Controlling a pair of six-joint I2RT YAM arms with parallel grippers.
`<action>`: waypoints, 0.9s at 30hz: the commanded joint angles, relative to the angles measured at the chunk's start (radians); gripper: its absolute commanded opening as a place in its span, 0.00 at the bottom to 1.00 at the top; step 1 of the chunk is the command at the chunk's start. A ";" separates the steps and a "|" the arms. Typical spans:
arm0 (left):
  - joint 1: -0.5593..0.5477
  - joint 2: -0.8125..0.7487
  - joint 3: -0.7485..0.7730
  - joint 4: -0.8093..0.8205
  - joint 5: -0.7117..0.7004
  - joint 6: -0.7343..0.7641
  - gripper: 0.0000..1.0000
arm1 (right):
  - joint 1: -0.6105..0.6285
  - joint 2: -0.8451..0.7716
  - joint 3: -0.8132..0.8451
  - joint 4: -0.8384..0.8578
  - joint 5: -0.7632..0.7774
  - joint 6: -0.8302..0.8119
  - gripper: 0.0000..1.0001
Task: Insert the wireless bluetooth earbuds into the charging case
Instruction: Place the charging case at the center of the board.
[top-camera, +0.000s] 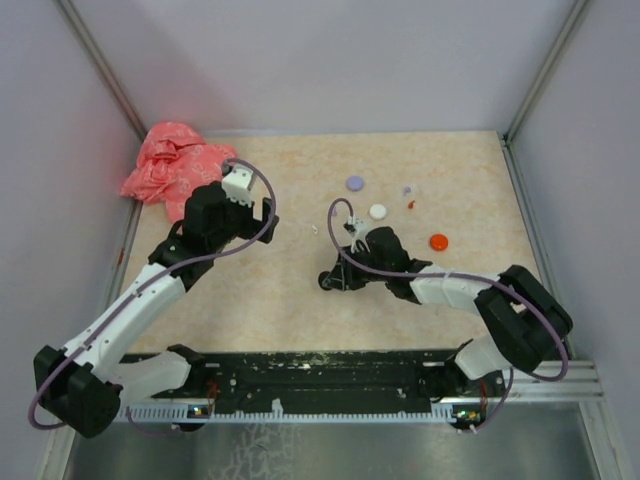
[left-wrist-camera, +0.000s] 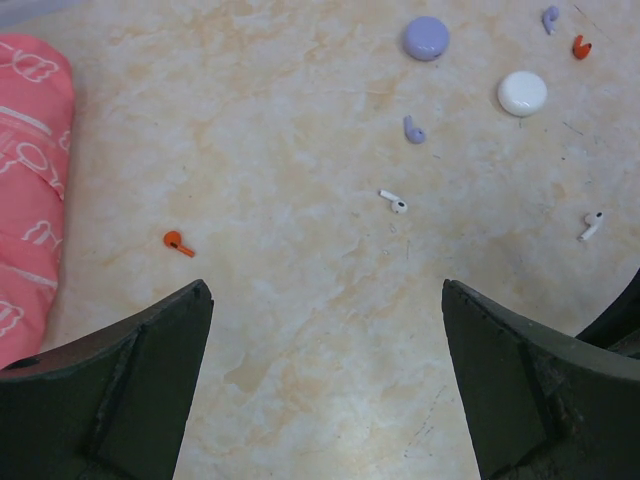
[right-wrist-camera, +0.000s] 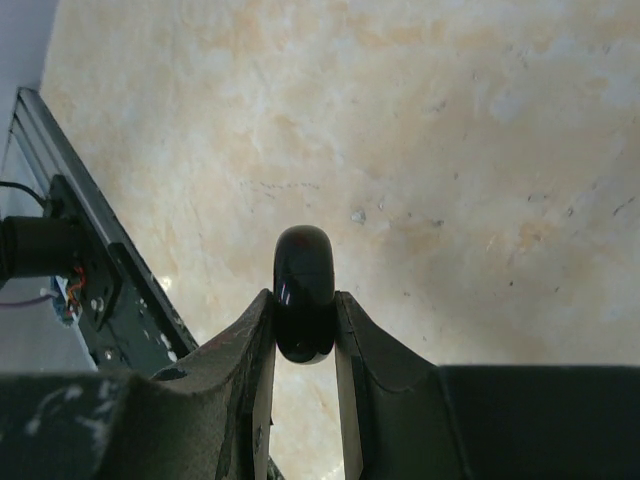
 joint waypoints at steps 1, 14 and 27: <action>0.002 -0.052 -0.022 0.061 -0.102 0.018 1.00 | 0.037 0.072 0.074 -0.091 0.028 0.057 0.01; 0.003 -0.087 -0.036 0.065 -0.111 0.012 1.00 | 0.049 0.153 0.117 -0.202 0.096 0.087 0.35; 0.002 -0.099 -0.038 0.063 -0.122 0.013 1.00 | 0.038 0.018 0.243 -0.501 0.233 -0.088 0.79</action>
